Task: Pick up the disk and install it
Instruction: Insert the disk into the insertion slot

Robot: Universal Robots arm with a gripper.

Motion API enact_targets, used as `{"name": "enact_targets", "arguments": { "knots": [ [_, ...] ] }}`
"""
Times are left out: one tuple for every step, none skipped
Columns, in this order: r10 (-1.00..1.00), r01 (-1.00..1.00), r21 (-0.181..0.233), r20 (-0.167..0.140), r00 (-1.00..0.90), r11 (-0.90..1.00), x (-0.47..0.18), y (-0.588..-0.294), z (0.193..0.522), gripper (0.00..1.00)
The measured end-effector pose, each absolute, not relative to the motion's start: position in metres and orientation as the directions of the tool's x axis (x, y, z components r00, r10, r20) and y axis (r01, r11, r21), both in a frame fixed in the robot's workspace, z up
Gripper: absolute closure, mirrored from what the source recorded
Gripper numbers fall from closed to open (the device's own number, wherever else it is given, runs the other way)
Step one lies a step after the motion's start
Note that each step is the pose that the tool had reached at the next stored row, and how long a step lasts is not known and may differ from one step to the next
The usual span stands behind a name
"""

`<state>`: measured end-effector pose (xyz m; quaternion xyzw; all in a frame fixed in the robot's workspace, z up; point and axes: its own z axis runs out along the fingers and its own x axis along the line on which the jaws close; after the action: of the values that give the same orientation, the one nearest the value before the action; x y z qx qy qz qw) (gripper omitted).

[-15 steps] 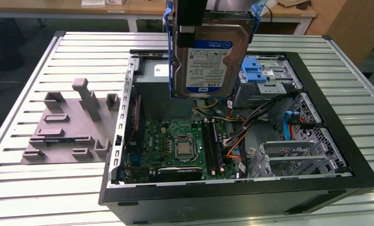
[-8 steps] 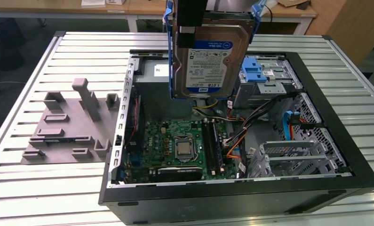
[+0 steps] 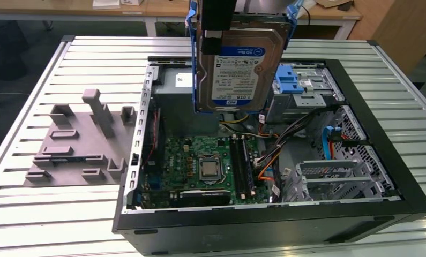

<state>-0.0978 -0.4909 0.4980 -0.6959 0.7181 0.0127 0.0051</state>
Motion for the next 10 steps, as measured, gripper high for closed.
{"name": "enact_targets", "arguments": {
  "knots": [
    [-0.999,-0.999,0.011,-0.025,-0.032,0.031,-0.0979,-0.4909,0.4979,0.64],
    [-0.999,-0.999,0.011,-0.025,-0.032,0.031,-0.0978,-0.4909,0.498,0.64],
    [-0.999,-0.999,0.011,-0.025,-0.032,0.031,-0.0979,-0.4909,0.4979,0.64],
    [-0.999,-0.999,0.011,-0.025,-0.032,0.031,-0.0979,-0.4909,0.4979,0.64],
    [-0.999,-0.999,0.011,-0.025,-0.032,0.031,-0.0979,-0.491,0.4979,0.64],
    [-0.999,-0.999,0.011,-0.025,-0.031,0.031,-0.0978,-0.4913,0.498,0.64],
    [-0.999,-0.999,0.011,-0.025,-0.031,0.031,-0.0978,-0.492,0.498,0.64],
    [-0.999,-0.999,0.011,-0.025,-0.031,0.031,-0.0978,-0.4932,0.4979,0.64],
    [-0.999,-0.999,0.011,-0.025,-0.031,0.031,-0.0978,-0.4952,0.4978,0.64],
    [-0.999,-0.999,0.011,-0.025,-0.031,0.031,-0.0978,-0.4978,0.4975,0.64]
  ]
}}
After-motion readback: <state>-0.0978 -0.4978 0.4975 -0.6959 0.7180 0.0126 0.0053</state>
